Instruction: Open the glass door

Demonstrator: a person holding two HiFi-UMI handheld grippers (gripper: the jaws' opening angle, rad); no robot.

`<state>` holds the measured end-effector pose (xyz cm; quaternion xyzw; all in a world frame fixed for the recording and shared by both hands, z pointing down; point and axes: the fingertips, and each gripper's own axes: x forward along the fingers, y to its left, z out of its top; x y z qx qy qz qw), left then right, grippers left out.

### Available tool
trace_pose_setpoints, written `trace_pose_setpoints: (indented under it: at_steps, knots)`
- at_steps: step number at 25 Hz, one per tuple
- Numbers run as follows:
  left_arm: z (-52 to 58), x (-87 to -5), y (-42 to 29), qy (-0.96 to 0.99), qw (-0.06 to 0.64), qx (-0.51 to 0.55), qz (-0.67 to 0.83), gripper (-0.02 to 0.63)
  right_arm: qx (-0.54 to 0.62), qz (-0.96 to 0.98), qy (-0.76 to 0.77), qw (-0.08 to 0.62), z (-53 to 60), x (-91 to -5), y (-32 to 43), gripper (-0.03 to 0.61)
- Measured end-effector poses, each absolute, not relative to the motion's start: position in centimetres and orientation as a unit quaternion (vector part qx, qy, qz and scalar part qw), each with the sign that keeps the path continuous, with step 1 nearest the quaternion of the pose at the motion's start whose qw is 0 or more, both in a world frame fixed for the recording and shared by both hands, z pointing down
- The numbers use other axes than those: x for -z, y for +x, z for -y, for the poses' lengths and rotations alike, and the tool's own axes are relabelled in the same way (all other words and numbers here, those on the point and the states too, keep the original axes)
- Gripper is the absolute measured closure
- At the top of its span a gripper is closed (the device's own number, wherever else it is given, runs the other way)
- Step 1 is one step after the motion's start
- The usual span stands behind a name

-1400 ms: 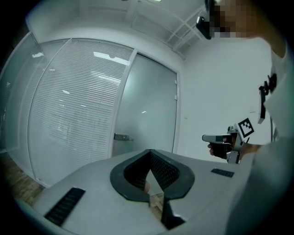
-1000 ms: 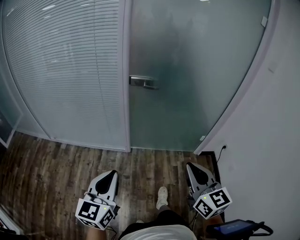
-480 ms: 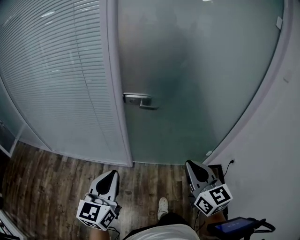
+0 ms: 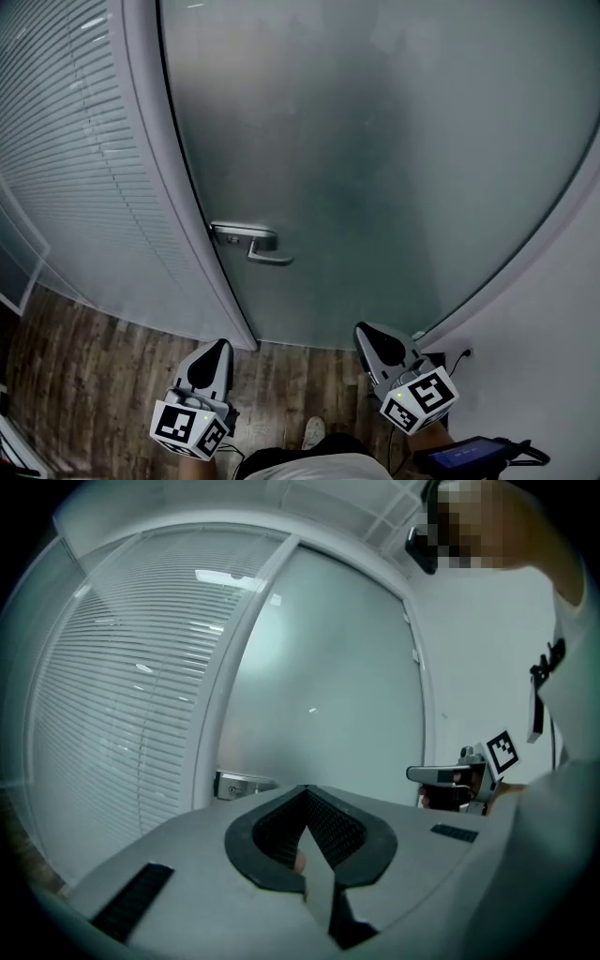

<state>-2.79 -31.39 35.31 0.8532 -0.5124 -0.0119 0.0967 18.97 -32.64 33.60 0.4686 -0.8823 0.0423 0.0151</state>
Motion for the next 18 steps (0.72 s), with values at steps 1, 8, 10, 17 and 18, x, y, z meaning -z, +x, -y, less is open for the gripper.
trace_pose_setpoints:
  at_steps: [1,8,10,17,18]
  knots:
    - [32.1,-35.6,-2.5,0.852,0.097,0.008,0.515,0.614,-0.046,0.885,0.463,0.014,33.7,-34.2,19.1,0.577]
    - [35.3,-35.6,-2.2,0.849,0.095,-0.009,0.520,0.614,-0.062,0.895,0.442,0.016,38.3,-35.6,18.2,0.577]
    - [36.1,-35.8,-2.4,0.852,0.095,-0.011,0.514,0.614,-0.057,0.895,0.441,0.024,39.2,-35.8,17.8,0.577]
    - [39.2,-35.5,-3.0,0.880,0.091,-0.008,0.466,0.614,-0.055,0.887,0.452,0.076,41.9,-36.3,15.8,0.575]
    - [39.6,-35.5,-3.4,0.882,0.090,-0.007,0.462,0.614,-0.054,0.886,0.452,0.085,42.4,-36.7,15.3,0.567]
